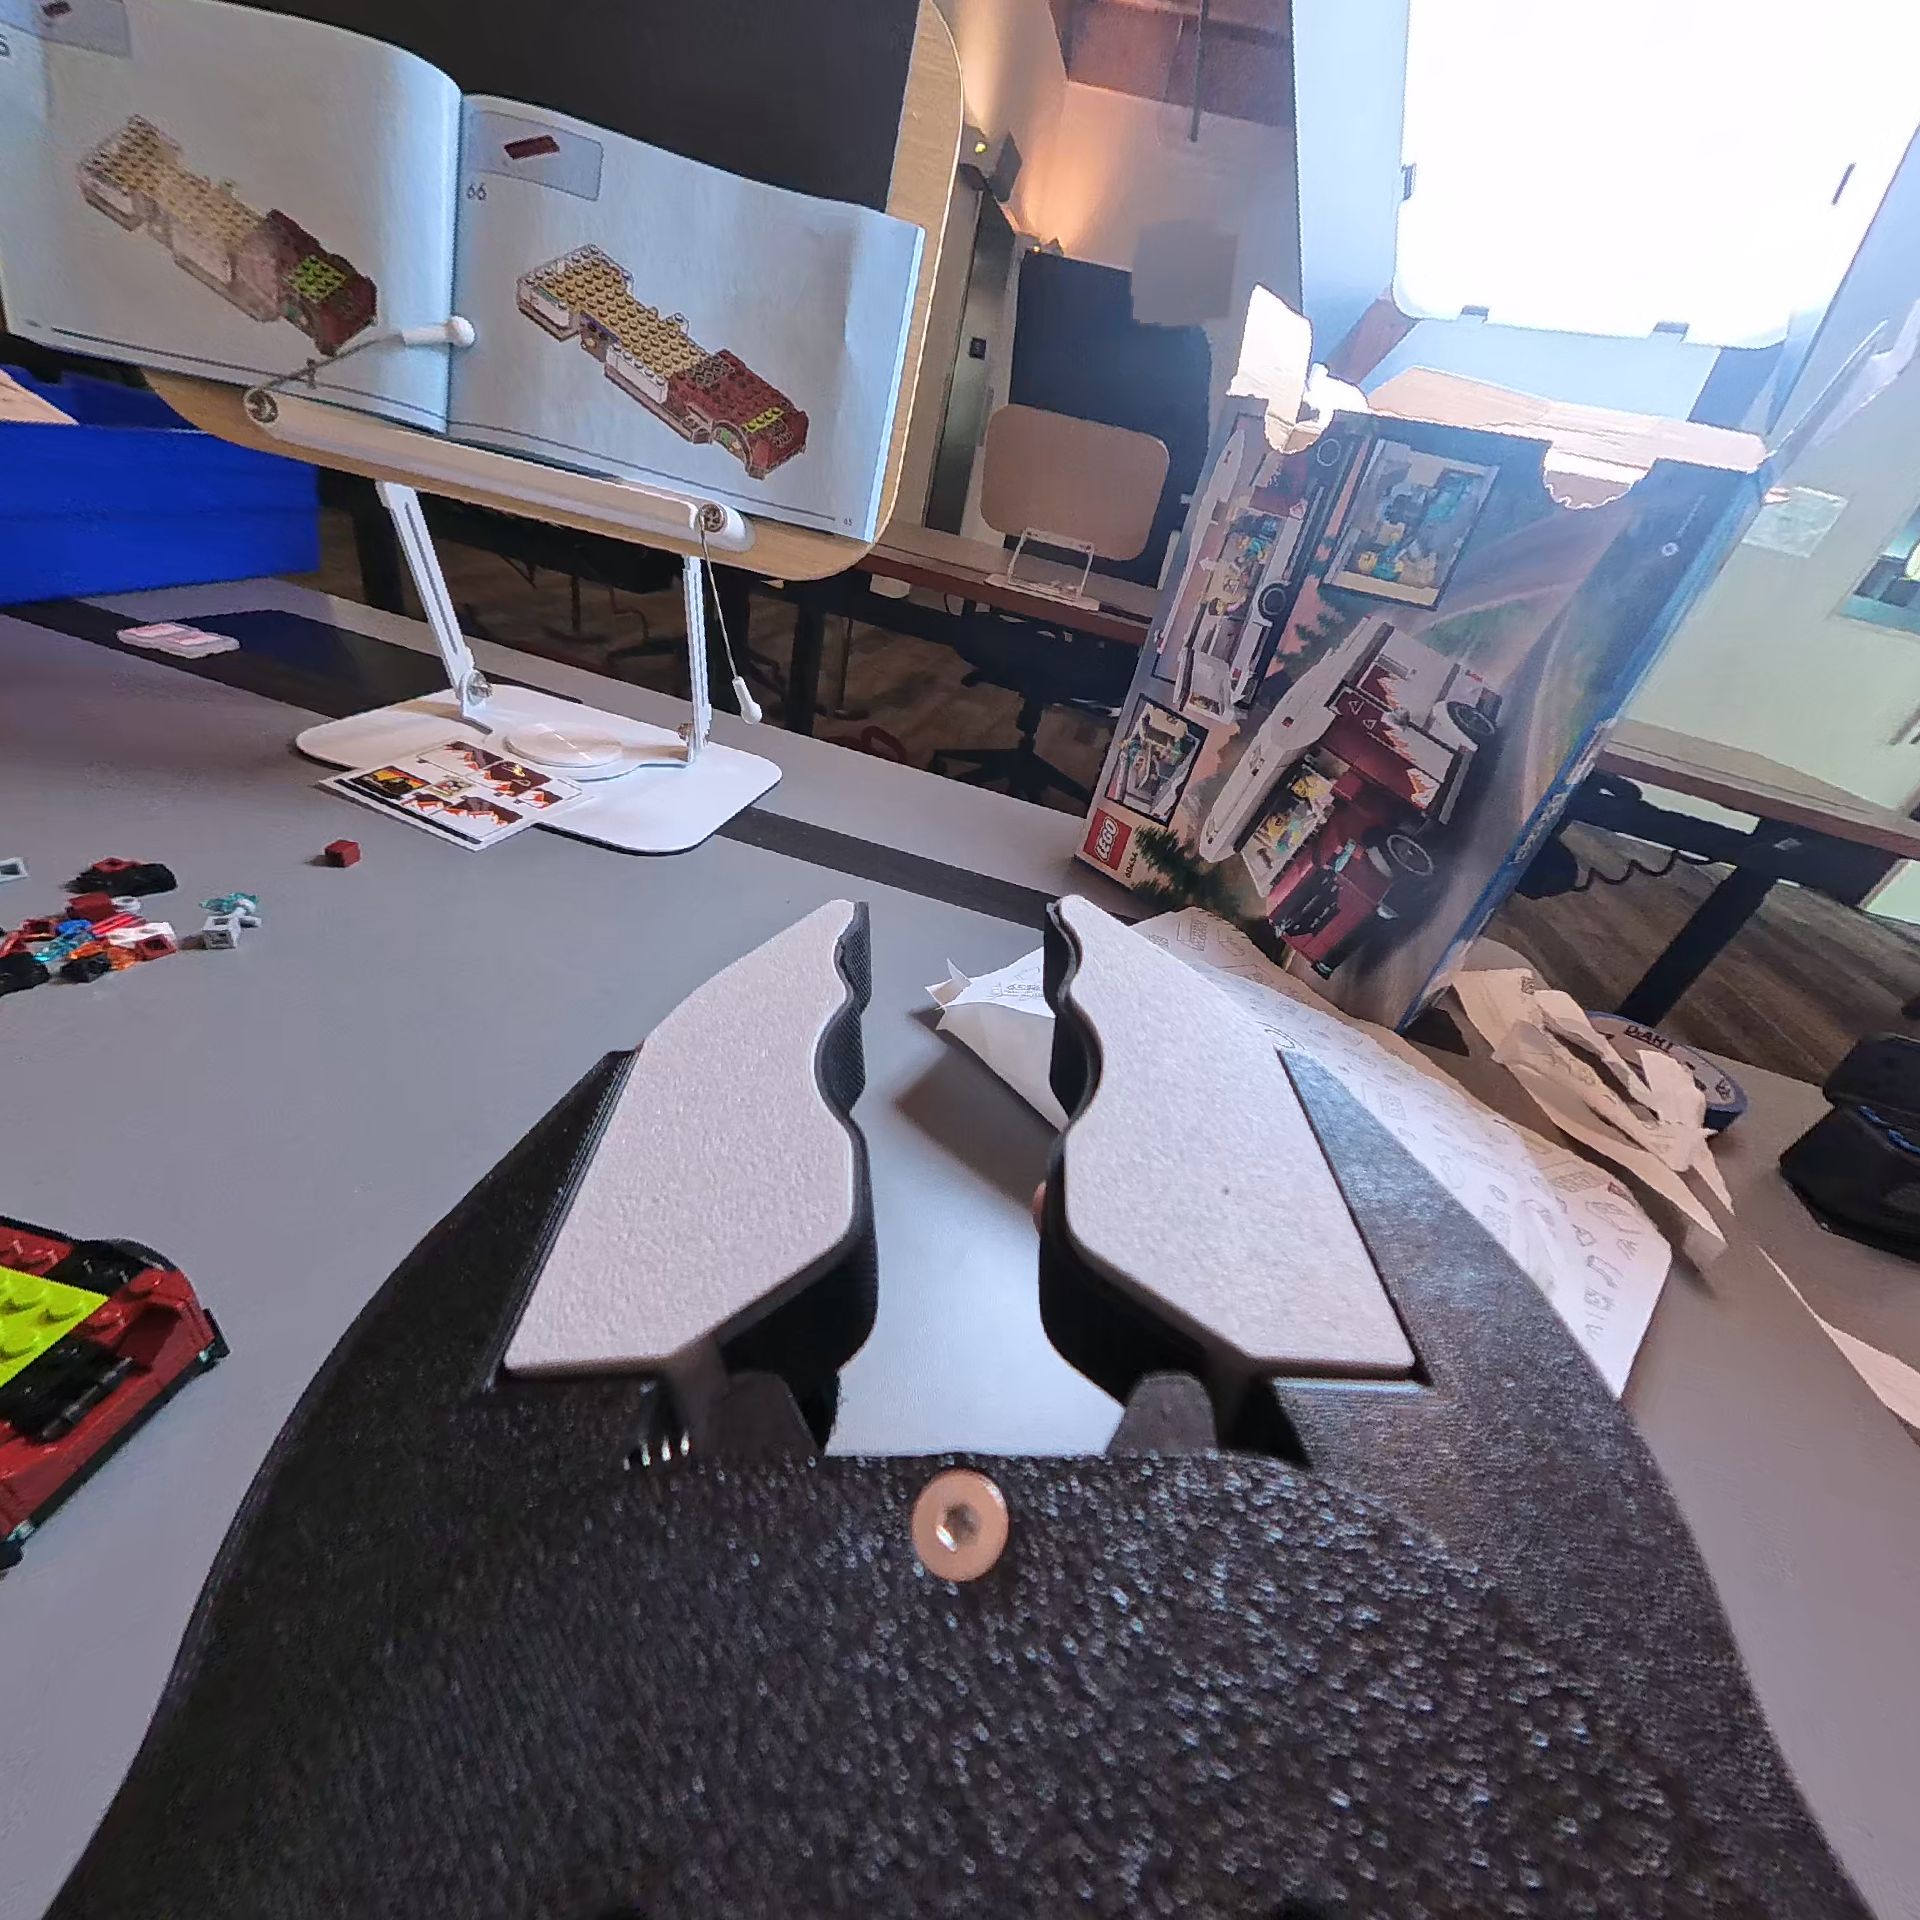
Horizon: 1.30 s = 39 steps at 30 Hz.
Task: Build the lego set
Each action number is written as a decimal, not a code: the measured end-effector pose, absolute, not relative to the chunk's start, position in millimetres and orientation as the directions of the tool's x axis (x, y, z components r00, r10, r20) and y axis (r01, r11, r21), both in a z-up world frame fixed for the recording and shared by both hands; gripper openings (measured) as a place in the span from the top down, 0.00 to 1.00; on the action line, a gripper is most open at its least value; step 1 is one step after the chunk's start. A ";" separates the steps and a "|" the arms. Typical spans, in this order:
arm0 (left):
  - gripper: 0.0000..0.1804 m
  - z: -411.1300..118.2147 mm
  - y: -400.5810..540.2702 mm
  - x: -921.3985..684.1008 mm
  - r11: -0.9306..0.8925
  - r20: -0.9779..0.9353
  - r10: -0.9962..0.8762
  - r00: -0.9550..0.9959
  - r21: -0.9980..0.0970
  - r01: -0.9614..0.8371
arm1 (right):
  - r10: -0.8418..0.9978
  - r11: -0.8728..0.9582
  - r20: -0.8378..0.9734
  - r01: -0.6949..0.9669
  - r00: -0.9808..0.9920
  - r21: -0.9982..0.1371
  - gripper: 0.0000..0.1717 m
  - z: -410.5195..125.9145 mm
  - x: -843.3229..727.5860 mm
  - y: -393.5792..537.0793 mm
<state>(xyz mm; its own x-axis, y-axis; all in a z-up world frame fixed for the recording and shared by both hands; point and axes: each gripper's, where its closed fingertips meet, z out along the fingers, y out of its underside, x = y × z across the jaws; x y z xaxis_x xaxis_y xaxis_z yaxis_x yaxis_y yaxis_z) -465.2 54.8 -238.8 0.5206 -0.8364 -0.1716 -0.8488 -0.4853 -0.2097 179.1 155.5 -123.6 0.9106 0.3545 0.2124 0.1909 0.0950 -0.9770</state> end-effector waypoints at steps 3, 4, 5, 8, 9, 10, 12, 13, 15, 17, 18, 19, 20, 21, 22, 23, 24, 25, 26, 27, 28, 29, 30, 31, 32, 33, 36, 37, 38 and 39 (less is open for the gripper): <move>0.60 -252.1 39.9 -454.6 -0.480 -0.089 -0.863 0.497 -0.160 -0.862 | 0.354 0.095 0.207 0.185 0.912 -0.978 0.81 -123.3 180.5 155.2; 0.59 -255.6 39.1 -453.9 -0.472 -0.088 -0.869 0.487 -0.149 -0.869 | 0.353 0.096 0.206 0.184 0.912 -0.978 0.81 -123.0 181.1 155.0; 0.59 -258.8 36.6 -453.0 -0.472 -0.070 -0.872 0.484 -0.137 -0.871 | 0.353 0.098 0.206 0.183 0.913 -0.978 0.81 -122.7 181.6 154.8; 0.58 -264.9 34.2 -451.5 -0.474 -0.046 -0.875 0.482 -0.112 -0.873 | 0.358 0.098 0.202 0.178 0.912 -0.979 0.81 -122.9 181.6 153.9; 0.59 -265.8 36.3 -452.9 -0.470 -0.060 -0.877 0.477 -0.107 -0.876 | 0.359 0.097 0.201 0.178 0.911 -0.979 0.81 -123.2 181.5 153.7; 0.59 -265.7 36.6 -452.9 -0.471 -0.058 -0.876 0.478 -0.104 -0.876 | 0.359 0.098 0.201 0.178 0.911 -0.979 0.81 -123.4 181.6 153.5; 0.62 -265.3 39.4 -454.3 -0.474 -0.065 -0.874 0.481 -0.102 -0.875 | 0.362 0.097 0.198 0.175 0.911 -0.980 0.81 -123.7 181.3 153.5; 0.63 -265.2 40.1 -454.5 -0.474 -0.064 -0.874 0.481 -0.102 -0.874 | 0.363 0.096 0.197 0.173 0.911 -0.980 0.81 -124.0 181.2 153.5; 0.72 -264.0 44.0 -457.9 -0.474 -0.084 -0.873 0.481 -0.095 -0.876 | 0.368 0.093 0.195 0.173 0.909 -0.981 0.81 -125.3 180.2 153.6; 0.84 -263.4 49.3 -466.2 -0.466 -0.128 -0.872 0.473 -0.079 -0.881 | 0.371 0.092 0.194 0.172 0.908 -0.981 0.81 -125.8 179.3 153.5; 0.88 -262.8 51.8 -470.0 -0.467 -0.143 -0.869 0.473 -0.076 -0.881 | 0.373 0.092 0.193 0.171 0.908 -0.981 0.81 -125.9 179.1 153.4; 0.94 -261.6 55.5 -475.0 -0.473 -0.166 -0.862 0.479 -0.074 -0.878 | 0.373 0.091 0.193 0.172 0.907 -0.981 0.81 -126.0 179.1 153.5; 0.97 -258.9 60.2 -480.6 -0.482 -0.196 -0.851 0.487 -0.075 -0.873 | 0.373 0.091 0.193 0.171 0.908 -0.981 0.81 -126.1 179.2 153.5; 0.98 -254.2 66.5 -486.1 -0.492 -0.234 -0.835 0.498 -0.085 -0.866 | 0.372 0.091 0.192 0.170 0.908 -0.981 0.81 -125.8 179.5 153.4; 1.00 -247.9 73.5 -490.8 -0.505 -0.272 -0.813 0.514 -0.107 -0.856 | 0.371 0.092 0.191 0.169 0.909 -0.981 0.81 -125.5 179.9 153.5; 1.00 -240.7 80.8 -495.2 -0.519 -0.311 -0.787 0.534 -0.135 -0.844 | 0.370 0.091 0.191 0.169 0.909 -0.981 0.81 -125.5 180.1 153.6; 1.00 -233.1 87.8 -500.7 -0.533 -0.352 -0.756 0.552 -0.158 -0.831 | 0.369 0.090 0.190 0.168 0.910 -0.982 0.81 -125.7 180.2 153.8; 0.99 -225.9 93.6 -505.9 -0.545 -0.388 -0.726 0.568 -0.179 -0.819 | 0.370 0.089 0.189 0.168 0.910 -0.982 0.81 -126.1 180.0 153.9; 0.96 -220.5 96.6 -508.3 -0.551 -0.402 -0.708 0.581 -0.201 -0.810 | 0.371 0.088 0.190 0.170 0.909 -0.982 0.81 -126.6 179.7 153.9; 0.93 -216.7 97.3 -508.9 -0.556 -0.401 -0.698 0.593 -0.218 -0.802 | 0.370 0.087 0.192 0.172 0.909 -0.981 0.81 -127.3 179.6 154.1; 0.91 -214.2 97.0 -508.7 -0.558 -0.398 -0.695 0.599 -0.228 -0.798 | 0.370 0.084 0.192 0.173 0.909 -0.981 0.81 -128.0 179.4 154.5; 0.90 -212.3 96.3 -508.4 -0.555 -0.401 -0.694 0.598 -0.232 -0.799 | 0.370 0.081 0.190 0.172 0.909 -0.982 0.81 -128.5 179.3 155.2; 0.89 -211.1 95.0 -507.8 -0.551 -0.406 -0.695 0.593 -0.228 -0.803 | 0.371 0.079 0.189 0.173 0.909 -0.982 0.81 -129.0 178.9 155.8; 0.88 -211.1 92.2 -506.1 -0.547 -0.403 -0.702 0.587 -0.221 -0.807 | 0.371 0.076 0.191 0.175 0.909 -0.982 0.81 -129.4 178.2 156.4; 0.87 -211.0 89.3 -503.6 -0.542 -0.401 -0.708 0.581 -0.219 -0.811 | 0.371 0.074 0.193 0.179 0.908 -0.981 0.81 -129.8 177.3 156.9; 0.86 -210.3 86.7 -501.1 -0.536 -0.402 -0.712 0.576 -0.219 -0.815 | 0.371 0.073 0.196 0.183 0.908 -0.981 0.81 -130.2 176.2 157.2; 0.84 -202.4 79.2 -497.8 -0.528 -0.418 -0.708 0.570 -0.222 -0.819 | 0.372 0.070 0.203 0.191 0.906 -0.979 0.81 -130.8 173.4 157.6; 0.84 -197.7 76.0 -495.7 -0.530 -0.412 -0.704 0.579 -0.238 -0.814 | 0.372 0.069 0.204 0.192 0.905 -0.979 0.81 -130.8 172.8 157.8; 0.83 -191.8 72.1 -493.0 -0.533 -0.402 -0.698 0.592 -0.260 -0.805 | 0.373 0.069 0.205 0.193 0.905 -0.979 0.81 -130.8 172.3 157.7; 0.82 -185.3 66.1 -487.6 -0.536 -0.380 -0.696 0.609 -0.288 -0.793 | 0.374 0.069 0.206 0.194 0.904 -0.979 0.81 -130.6 172.0 157.6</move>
<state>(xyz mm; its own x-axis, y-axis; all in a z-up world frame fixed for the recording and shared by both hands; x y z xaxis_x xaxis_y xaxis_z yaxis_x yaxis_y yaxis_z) -487.6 66.1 -185.3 0.6088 -0.6962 -0.3803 -0.7933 -0.5364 -0.2880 172.0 157.6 -130.6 0.9044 0.3739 0.2057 0.1941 0.0689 -0.9786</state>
